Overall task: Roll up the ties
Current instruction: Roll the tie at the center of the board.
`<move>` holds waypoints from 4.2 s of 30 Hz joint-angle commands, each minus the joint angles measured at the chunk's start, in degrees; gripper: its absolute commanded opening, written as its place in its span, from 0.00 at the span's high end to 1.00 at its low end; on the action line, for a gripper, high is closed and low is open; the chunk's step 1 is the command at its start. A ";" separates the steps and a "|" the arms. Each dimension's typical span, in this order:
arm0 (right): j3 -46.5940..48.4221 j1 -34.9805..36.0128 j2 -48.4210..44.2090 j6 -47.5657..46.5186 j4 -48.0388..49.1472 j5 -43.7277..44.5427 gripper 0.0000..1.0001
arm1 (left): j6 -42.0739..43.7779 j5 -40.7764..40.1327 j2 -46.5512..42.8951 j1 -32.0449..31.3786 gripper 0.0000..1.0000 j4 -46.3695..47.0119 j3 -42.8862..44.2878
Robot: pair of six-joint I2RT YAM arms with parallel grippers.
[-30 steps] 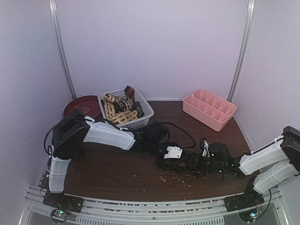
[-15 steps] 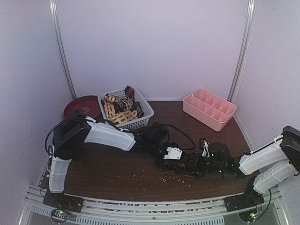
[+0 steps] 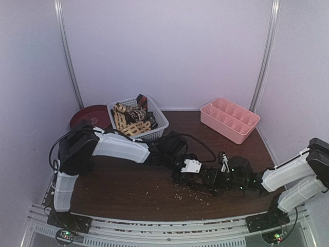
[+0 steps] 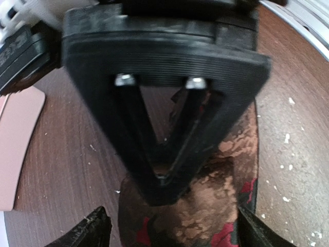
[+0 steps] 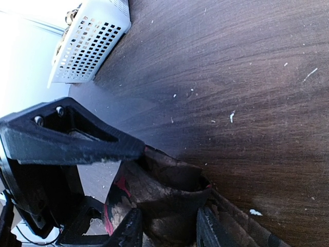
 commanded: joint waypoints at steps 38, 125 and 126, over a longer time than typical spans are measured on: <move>1.23 3.24 -2.04 -0.11 -17.68 11.71 0.96 | 5.17 3.89 0.10 1.05 0.44 -6.86 -0.76; 4.21 5.17 3.12 -3.25 -7.36 9.82 0.72 | -52.31 -11.56 -13.21 5.38 1.00 22.37 -24.98; 4.88 5.17 2.57 -3.21 -8.26 9.47 0.71 | -52.68 -11.64 -13.12 5.36 1.00 22.80 -25.13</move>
